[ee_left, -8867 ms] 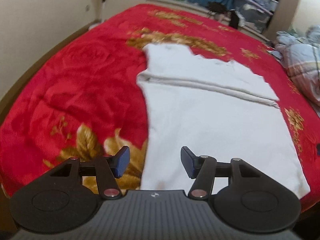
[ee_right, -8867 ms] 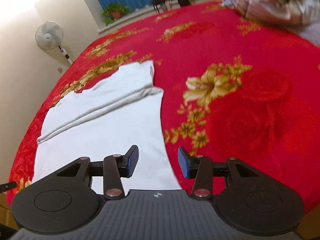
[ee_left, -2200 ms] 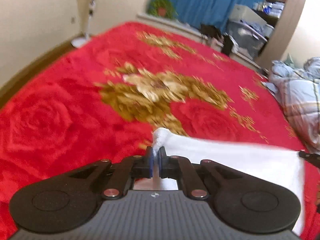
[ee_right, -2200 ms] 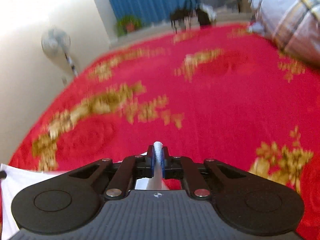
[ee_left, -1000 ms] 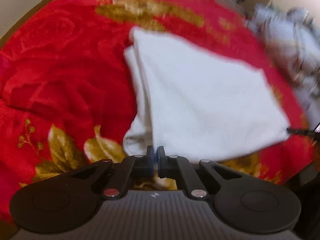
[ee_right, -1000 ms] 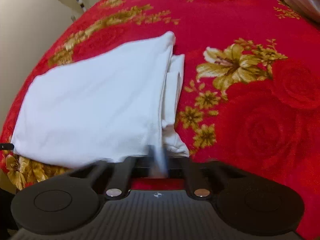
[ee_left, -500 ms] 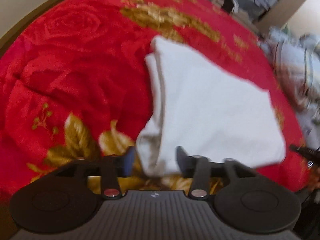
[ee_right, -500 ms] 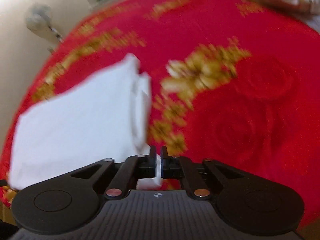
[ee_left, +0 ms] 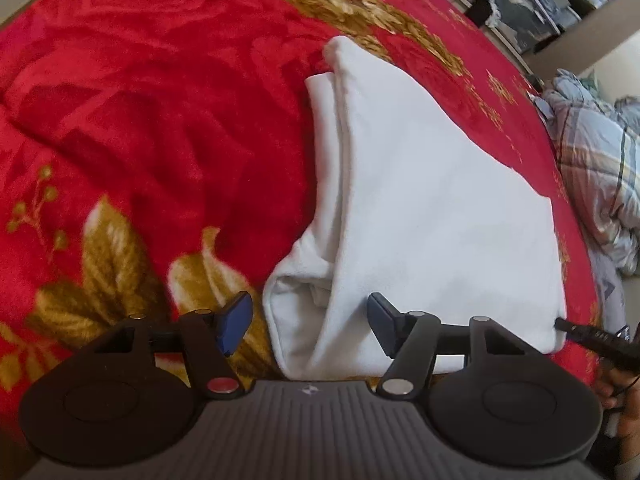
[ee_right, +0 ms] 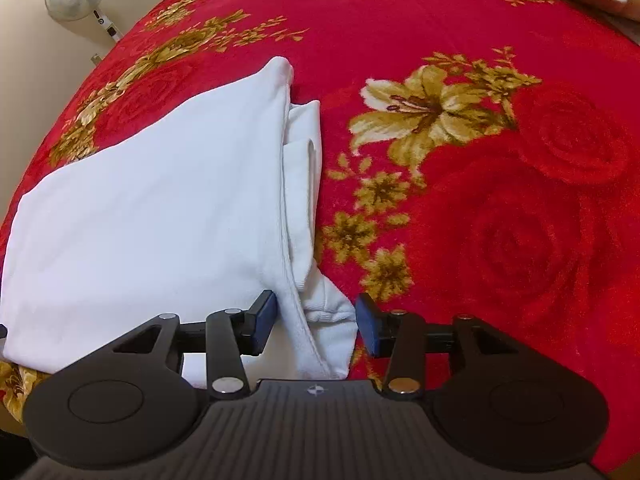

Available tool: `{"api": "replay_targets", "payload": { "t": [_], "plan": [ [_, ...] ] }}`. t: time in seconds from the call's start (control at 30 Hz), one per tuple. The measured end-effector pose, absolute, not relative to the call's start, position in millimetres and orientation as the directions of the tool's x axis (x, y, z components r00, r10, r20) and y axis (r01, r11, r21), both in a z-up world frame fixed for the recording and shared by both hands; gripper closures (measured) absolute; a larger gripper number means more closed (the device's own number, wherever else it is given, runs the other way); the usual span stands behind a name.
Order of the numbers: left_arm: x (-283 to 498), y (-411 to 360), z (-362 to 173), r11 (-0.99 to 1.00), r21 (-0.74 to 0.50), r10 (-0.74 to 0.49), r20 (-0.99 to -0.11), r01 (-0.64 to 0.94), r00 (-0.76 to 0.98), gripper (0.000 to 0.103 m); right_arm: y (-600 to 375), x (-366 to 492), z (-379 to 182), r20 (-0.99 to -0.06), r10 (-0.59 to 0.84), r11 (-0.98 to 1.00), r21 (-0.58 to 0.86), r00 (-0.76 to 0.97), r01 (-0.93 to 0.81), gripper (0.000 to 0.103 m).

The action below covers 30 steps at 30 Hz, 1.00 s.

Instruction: Fold small clothes

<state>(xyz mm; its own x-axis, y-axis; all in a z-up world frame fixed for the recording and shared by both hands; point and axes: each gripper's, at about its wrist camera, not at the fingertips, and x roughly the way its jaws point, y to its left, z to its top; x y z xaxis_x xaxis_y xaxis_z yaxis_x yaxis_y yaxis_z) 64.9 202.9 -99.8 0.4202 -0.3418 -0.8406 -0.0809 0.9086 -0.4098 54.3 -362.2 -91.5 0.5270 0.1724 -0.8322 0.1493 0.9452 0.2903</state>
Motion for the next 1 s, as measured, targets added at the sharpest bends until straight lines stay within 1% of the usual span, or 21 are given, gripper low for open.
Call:
{"api": "replay_targets", "payload": {
  "t": [0.17,0.23,0.27,0.3,0.33,0.37,0.4,0.47,0.53,0.6,0.67,0.73,0.77,0.8,0.9,1.0],
  "plan": [
    [59.5,191.9,-101.9,0.922,-0.376,-0.291,-0.83,-0.091,0.475,0.035,-361.4,55.0,-79.5,-0.822,0.148,0.949,0.275,0.549,0.156,0.058],
    [55.6,186.5,-100.5,0.935,-0.346,-0.268,-0.828,-0.074,0.492,0.04,-363.2,53.3,-70.0,-0.808,0.124,0.952,0.261,0.576,0.161,0.058],
    [54.5,183.9,-102.1,0.936,-0.343,-0.262,-0.824,-0.074,0.502,0.05,-364.1,52.9,-65.3,-0.801,0.11,0.955,0.249,0.588,0.16,0.058],
    [51.5,185.0,-102.1,0.934,-0.347,-0.262,-0.819,-0.078,0.51,0.066,-365.4,52.9,-61.1,-0.793,0.101,0.957,0.243,0.601,0.16,0.058],
    [50.1,184.8,-102.8,0.928,-0.363,-0.269,-0.811,-0.086,0.52,0.075,-366.8,52.3,-56.1,-0.783,0.096,0.956,0.244,0.614,0.162,0.058],
    [48.4,184.5,-102.7,0.923,-0.374,-0.271,-0.804,-0.096,0.529,0.08,-368.5,52.6,-52.8,-0.776,0.095,0.955,0.249,0.623,0.164,0.058],
    [45.8,182.5,-101.2,0.926,-0.365,-0.257,-0.801,-0.101,0.54,0.083,-370.2,52.3,-47.9,-0.766,0.094,0.953,0.255,0.635,0.166,0.058],
    [41.5,177.4,-96.6,0.933,-0.346,-0.237,-0.795,-0.096,0.558,0.084,-372.4,51.8,-40.2,-0.752,0.092,0.951,0.261,0.653,0.167,0.058],
    [39.5,179.3,-95.4,0.92,-0.372,-0.241,-0.79,-0.127,0.564,0.084,-374.1,50.2,-30.9,-0.732,0.096,0.948,0.274,0.674,0.163,0.058],
    [40.4,185.0,-101.9,0.893,-0.412,-0.252,-0.792,-0.183,0.556,0.078,-374.8,48.4,-23.7,-0.715,0.11,0.944,0.293,0.691,0.154,0.058],
    [40.9,187.1,-110.1,0.872,-0.439,-0.269,-0.798,-0.215,0.54,0.076,-376.4,46.0,-16.9,-0.697,0.129,0.938,0.317,0.705,0.141,0.058],
    [41.4,188.7,-107.2,0.86,-0.45,-0.267,-0.798,-0.24,0.541,0.079,-378.3,44.4,-12.4,-0.686,0.141,0.932,0.334,0.714,0.137,0.058],
    [41.8,188.6,-105.0,0.854,-0.456,-0.267,-0.796,-0.249,0.543,0.085,-379.4,43.8,-10.3,-0.681,0.147,0.928,0.345,0.717,0.138,0.058],
    [41.2,188.4,-102.4,0.854,-0.453,-0.261,-0.798,-0.256,0.543,0.088,-382.2,43.1,-8.1,-0.675,0.154,0.922,0.36,0.721,0.14,0.058],
    [41.8,174.7,-83.5,0.874,-0.411,-0.216,-0.805,-0.258,0.552,0.091,-391.9,40.5,-1.7,-0.654,0.173,0.9,0.409,0.736,0.152,0.058],
    [44.8,144.9,-44.9,0.881,-0.436,-0.247,-0.756,-0.185,0.606,0.092,-401.9,37.4,6.3,-0.628,0.172,0.885,0.436,0.759,0.161,0.058]
  ]
}}
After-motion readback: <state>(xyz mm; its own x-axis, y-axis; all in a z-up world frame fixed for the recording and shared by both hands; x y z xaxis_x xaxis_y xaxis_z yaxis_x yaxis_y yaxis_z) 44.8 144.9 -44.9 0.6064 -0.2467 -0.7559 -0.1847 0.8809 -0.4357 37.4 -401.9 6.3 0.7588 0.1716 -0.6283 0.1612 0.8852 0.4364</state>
